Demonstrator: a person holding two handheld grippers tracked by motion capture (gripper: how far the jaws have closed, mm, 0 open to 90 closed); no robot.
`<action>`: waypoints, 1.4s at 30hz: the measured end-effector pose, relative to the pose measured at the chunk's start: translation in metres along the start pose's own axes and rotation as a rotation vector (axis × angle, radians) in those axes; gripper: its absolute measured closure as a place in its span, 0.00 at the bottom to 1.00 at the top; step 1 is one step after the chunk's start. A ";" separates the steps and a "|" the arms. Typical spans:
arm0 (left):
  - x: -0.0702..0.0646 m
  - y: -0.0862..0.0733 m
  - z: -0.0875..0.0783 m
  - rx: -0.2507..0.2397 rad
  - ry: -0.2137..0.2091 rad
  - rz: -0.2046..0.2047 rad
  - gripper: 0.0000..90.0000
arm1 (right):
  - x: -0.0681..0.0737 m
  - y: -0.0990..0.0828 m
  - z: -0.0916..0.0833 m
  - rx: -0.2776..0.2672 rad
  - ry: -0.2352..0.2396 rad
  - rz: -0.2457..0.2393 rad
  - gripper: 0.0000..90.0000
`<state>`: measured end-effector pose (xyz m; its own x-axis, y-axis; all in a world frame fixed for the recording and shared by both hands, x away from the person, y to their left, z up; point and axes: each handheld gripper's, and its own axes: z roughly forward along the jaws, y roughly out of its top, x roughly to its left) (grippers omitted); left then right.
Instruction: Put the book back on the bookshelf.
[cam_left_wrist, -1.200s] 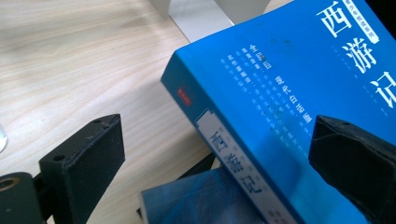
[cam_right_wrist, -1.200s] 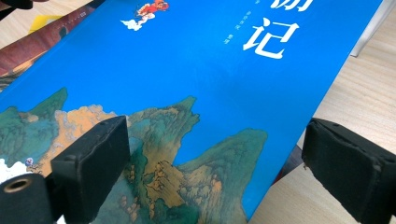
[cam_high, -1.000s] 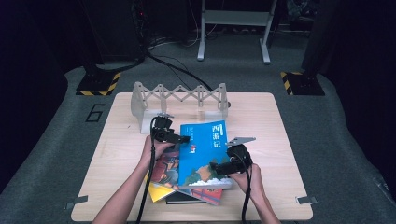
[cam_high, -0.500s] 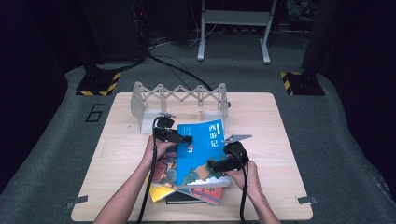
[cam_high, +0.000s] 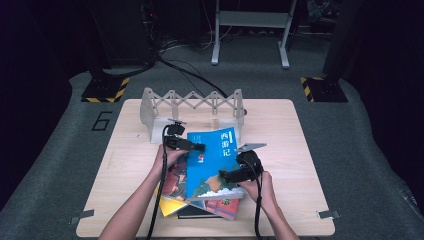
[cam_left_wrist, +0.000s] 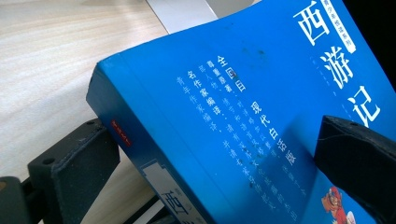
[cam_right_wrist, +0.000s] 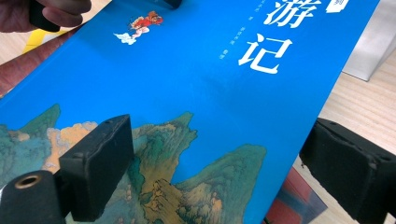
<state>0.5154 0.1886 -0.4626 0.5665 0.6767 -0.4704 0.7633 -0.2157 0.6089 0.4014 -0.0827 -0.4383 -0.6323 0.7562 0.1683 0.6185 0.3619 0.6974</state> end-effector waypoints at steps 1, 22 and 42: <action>0.000 0.000 0.000 -0.001 0.002 -0.004 0.01 | 0.000 0.001 0.001 0.001 0.002 0.001 0.11; 0.008 0.002 -0.024 -0.037 0.046 -0.005 0.05 | 0.010 0.013 0.015 0.007 0.025 -0.018 0.11; -0.018 0.013 -0.058 -0.109 0.064 0.086 0.10 | 0.014 0.020 0.021 0.014 0.024 -0.015 0.12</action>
<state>0.4971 0.2139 -0.4094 0.6044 0.7036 -0.3737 0.6727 -0.1994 0.7125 0.4147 -0.0533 -0.4370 -0.6528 0.7371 0.1748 0.6151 0.3810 0.6903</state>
